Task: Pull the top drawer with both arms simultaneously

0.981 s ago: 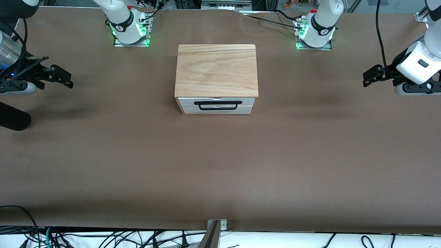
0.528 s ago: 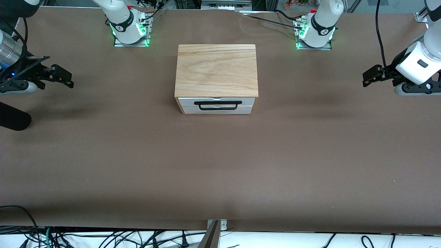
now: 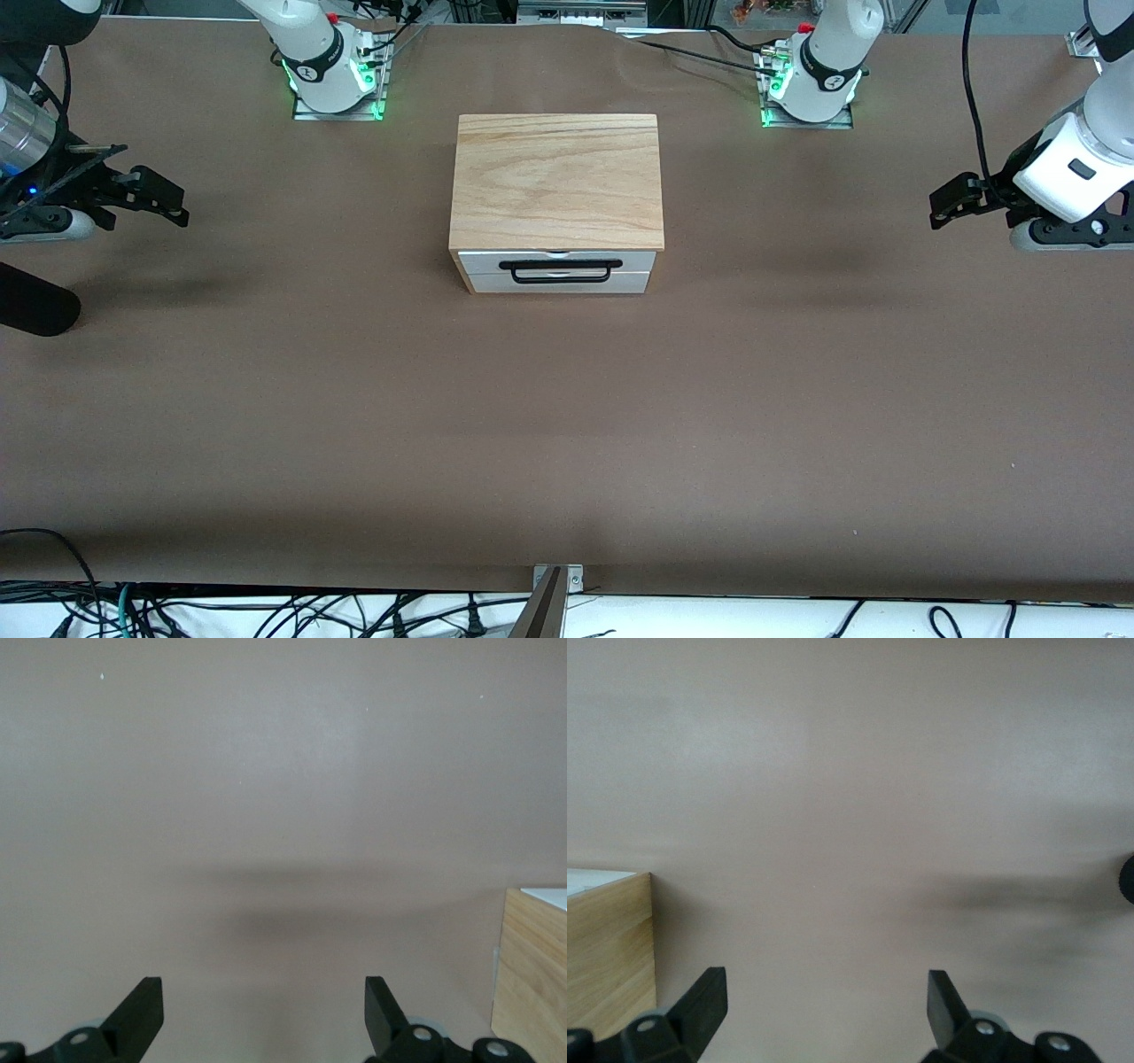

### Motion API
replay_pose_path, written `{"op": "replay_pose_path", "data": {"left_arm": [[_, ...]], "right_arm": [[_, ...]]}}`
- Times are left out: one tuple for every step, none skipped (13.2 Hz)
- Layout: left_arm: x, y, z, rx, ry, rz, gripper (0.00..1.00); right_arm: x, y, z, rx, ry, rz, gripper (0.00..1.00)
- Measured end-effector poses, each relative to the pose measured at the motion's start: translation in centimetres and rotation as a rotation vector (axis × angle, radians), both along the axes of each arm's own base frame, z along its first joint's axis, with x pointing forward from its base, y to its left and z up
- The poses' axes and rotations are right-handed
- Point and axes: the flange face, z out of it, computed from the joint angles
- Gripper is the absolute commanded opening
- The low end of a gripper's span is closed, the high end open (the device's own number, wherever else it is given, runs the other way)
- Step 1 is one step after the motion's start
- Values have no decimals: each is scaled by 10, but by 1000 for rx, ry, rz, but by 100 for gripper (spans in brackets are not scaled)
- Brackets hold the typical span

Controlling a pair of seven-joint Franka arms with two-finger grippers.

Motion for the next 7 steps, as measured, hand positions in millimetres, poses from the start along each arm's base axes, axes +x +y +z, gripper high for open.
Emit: {"op": "replay_pose_path", "data": {"left_arm": [[4,0,-3,0,-10,-1,100],[9,-1,-8,0,-21,-1,100],[13,-1,-12,1,-31,-2,100],[17,-2,-18,1,-43,-3,100],[21,-2,-23,1,-57,-4,100],[25,-3,-29,0,-69,-5,100],[28,-3,-36,0,-85,-7,100]], "right_arm": [[0,0,0,0,0,-1,100],[0,-1,0,0,0,-2,100],[0,-1,0,0,0,-2,100],[0,-1,0,0,0,-2,100],[0,-1,0,0,1,-2,100],[0,-1,0,0,1,-2,100],[0,-1,0,0,1,-2,100]]}}
